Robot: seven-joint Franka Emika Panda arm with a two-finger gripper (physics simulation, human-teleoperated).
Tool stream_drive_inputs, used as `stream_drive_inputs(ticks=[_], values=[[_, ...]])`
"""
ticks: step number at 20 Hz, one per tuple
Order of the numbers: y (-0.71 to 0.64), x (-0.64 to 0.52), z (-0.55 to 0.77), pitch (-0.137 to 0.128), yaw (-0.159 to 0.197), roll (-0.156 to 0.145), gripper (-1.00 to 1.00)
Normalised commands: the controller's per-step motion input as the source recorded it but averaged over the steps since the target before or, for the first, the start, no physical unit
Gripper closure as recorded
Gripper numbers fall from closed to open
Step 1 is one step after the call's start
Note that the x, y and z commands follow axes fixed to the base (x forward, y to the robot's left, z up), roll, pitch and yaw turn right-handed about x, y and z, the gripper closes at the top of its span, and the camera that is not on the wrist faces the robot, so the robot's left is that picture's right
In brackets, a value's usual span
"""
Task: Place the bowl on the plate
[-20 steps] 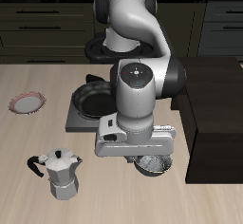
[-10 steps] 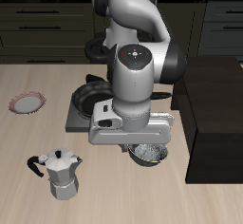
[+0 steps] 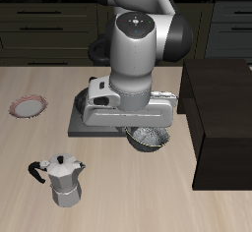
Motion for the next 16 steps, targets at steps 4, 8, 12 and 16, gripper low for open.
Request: stream_drive_inputs(ticks=[4, 8, 12, 16], values=[[-0.13, -0.31, 0.4, -0.029, 0.017, -0.012, 1.0], [0.0, -0.19, 0.23, -0.039, 0.014, 0.005, 1.0], [-0.03, -0.29, 0.19, -0.039, 0.022, -0.004, 1.0], [-0.05, -0.17, 0.18, -0.04, 0.0, -0.003, 1.0]])
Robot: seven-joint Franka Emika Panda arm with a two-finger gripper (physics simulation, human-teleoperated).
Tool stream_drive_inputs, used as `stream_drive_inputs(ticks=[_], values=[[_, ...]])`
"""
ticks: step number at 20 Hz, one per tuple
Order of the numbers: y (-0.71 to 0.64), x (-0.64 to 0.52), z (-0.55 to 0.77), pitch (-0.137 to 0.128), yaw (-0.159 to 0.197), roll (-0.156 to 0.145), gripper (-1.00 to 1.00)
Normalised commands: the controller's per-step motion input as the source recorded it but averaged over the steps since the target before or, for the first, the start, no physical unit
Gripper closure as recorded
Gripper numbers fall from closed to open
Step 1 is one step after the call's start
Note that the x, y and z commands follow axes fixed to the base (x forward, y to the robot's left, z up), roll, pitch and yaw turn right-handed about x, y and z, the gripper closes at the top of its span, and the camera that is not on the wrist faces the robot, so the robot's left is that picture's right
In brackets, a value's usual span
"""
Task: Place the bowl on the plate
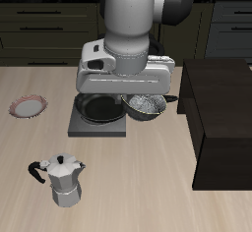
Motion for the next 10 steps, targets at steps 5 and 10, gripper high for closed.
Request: stream_drive_inputs(ticks=[5, 10], values=[[-0.09, -0.23, 0.01, -0.008, 0.0, 0.005, 1.0], [-0.19, -0.36, -0.02, -0.01, 0.013, -0.004, 1.0]])
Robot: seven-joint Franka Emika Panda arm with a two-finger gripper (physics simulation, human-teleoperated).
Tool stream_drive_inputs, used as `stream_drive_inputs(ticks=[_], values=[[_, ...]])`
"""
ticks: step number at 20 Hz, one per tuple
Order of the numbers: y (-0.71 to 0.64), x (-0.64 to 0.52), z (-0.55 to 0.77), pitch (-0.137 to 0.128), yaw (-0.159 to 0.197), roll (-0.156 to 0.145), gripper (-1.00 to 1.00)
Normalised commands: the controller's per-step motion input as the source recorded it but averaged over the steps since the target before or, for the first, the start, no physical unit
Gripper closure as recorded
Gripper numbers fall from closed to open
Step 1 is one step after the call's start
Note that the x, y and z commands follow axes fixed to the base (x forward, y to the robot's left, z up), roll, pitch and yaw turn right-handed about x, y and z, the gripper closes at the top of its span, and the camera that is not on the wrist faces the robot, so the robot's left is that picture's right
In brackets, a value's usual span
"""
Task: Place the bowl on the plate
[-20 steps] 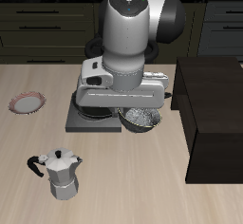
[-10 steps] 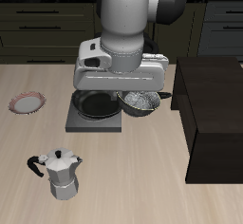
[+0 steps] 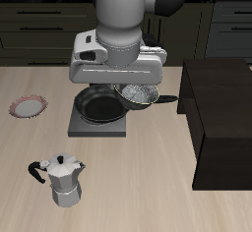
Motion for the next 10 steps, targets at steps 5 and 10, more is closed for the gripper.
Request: stream_drive_inputs(ticks=[5, 10], values=[[-0.21, -0.25, 0.0, -0.012, -0.017, -0.009, 1.0], [-0.32, -0.21, 0.02, -0.018, 0.001, -0.033, 1.0]])
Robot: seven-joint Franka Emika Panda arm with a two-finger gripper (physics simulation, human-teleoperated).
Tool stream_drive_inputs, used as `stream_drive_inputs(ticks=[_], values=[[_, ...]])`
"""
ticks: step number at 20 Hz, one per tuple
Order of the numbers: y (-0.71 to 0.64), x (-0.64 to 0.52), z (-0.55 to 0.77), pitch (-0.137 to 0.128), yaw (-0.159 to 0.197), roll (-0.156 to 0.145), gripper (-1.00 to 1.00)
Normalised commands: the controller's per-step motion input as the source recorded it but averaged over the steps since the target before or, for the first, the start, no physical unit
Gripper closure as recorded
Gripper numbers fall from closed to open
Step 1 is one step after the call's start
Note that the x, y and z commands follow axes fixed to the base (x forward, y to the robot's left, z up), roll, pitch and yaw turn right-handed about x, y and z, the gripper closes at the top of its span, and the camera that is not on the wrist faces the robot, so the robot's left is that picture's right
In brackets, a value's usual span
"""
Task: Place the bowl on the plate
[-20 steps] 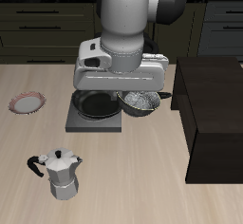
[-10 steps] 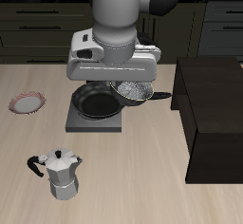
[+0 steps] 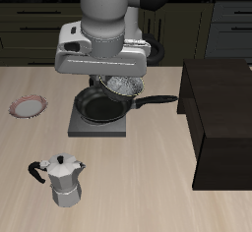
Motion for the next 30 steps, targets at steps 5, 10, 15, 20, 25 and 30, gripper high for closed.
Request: stream_drive_inputs(ticks=[5, 10, 15, 20, 25, 30], values=[[-0.31, -0.25, -0.06, 0.008, -0.005, -0.036, 1.0], [-0.34, -0.3, -0.03, -0.016, -0.013, -0.026, 1.0], [-0.24, -0.14, -0.09, 0.011, -0.011, -0.031, 1.0], [-0.26, -0.19, -0.09, -0.003, 0.003, -0.023, 1.0], [-0.23, -0.14, -0.08, 0.009, -0.015, -0.022, 1.0], [-0.32, -0.36, -0.06, -0.022, 0.007, -0.034, 1.0]])
